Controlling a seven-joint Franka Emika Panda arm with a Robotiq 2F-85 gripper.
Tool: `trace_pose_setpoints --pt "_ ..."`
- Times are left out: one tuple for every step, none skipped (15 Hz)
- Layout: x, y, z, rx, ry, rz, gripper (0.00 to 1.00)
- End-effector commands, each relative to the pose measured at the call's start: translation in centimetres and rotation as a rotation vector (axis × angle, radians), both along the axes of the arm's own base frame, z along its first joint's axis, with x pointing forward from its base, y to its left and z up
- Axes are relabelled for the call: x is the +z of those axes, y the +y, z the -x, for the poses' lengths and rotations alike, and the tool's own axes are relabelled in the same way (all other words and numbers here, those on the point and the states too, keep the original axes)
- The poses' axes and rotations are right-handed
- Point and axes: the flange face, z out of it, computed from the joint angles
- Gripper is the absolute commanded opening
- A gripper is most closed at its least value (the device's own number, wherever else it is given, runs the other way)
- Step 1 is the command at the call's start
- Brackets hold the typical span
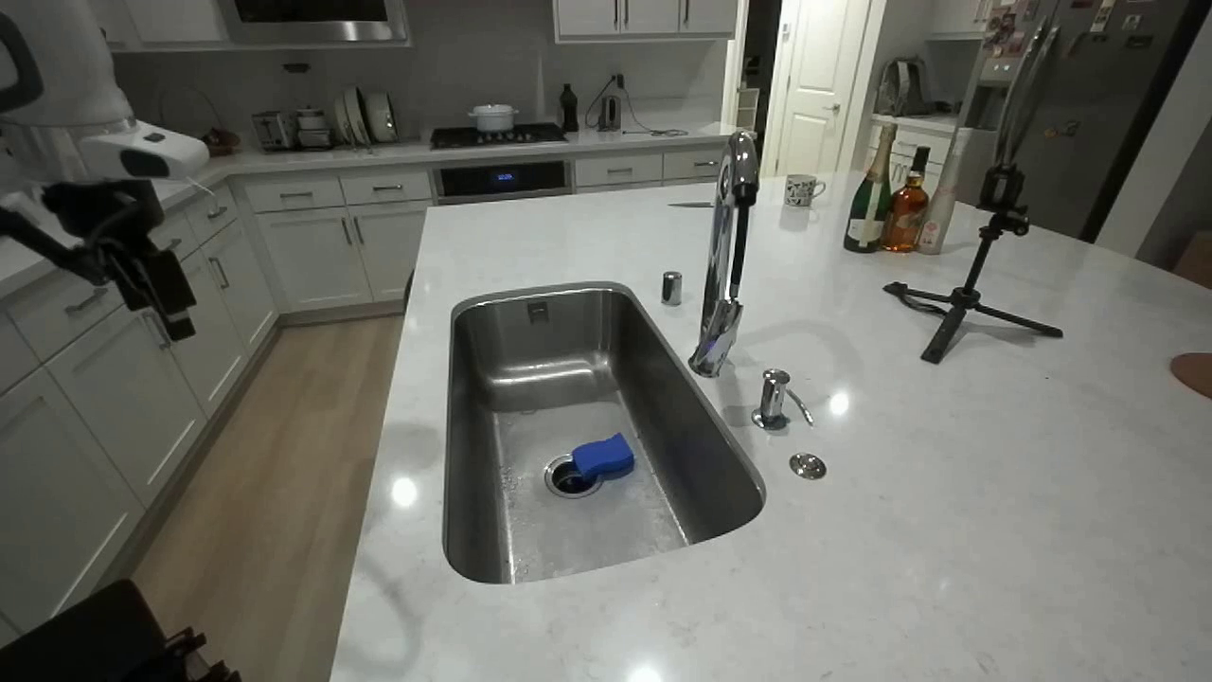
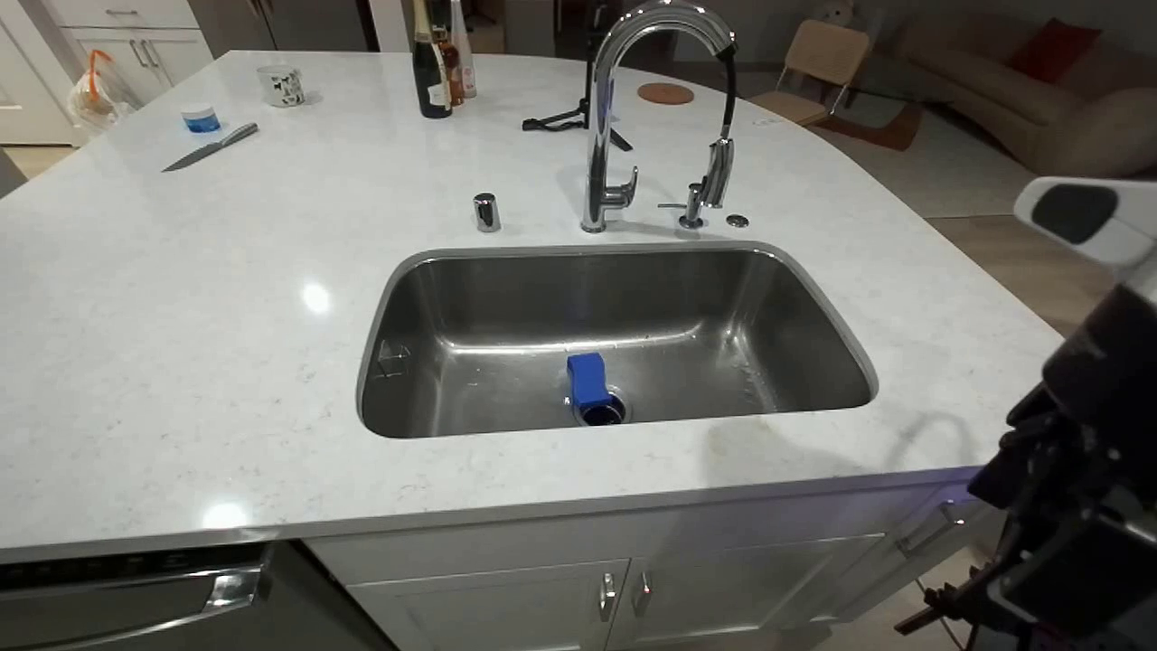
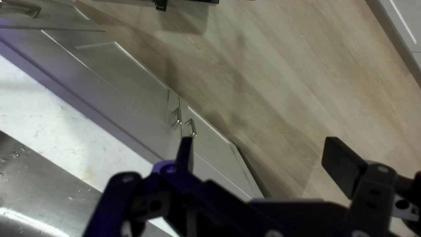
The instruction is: Push back the retractable faucet into the main hose
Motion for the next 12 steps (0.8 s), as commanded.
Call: trace_pose_setpoints --pt "-1.2 -2.1 -2.6 -0.086 -0.051 0.028 1.0" --pt "-1.4 -2.8 -3.4 -0.113 -0.072 0.043 1.0" --pt "-1.9 -3.7 -4.3 -0.143 -0.077 0.053 1.0" --pt "-2.1 -4.7 -5.2 -0.18 -0.092 0.07 1.0" --pt "-2.5 -5.7 -5.9 -0.214 -0.104 0.085 1.0" --pt "-2.9 -6.7 -6.6 -0.248 -0.116 0.102 1.0" --pt "-3.4 -7.7 -7.2 -0.286 -0.122 0.117 1.0" --pt "-3.7 -8.7 -7.7 -0.318 -0.125 0.13 1.0" --pt "-4.0 -9.7 -8.0 -0.349 -0.121 0.141 1.0" --pt "-4.3 -10.6 -8.3 -0.376 -0.121 0.151 1.0" --pt "-4.5 -11.6 -8.4 -0.401 -0.114 0.154 1.0" --pt "-4.7 -12.5 -8.5 -0.421 -0.112 0.159 1.0"
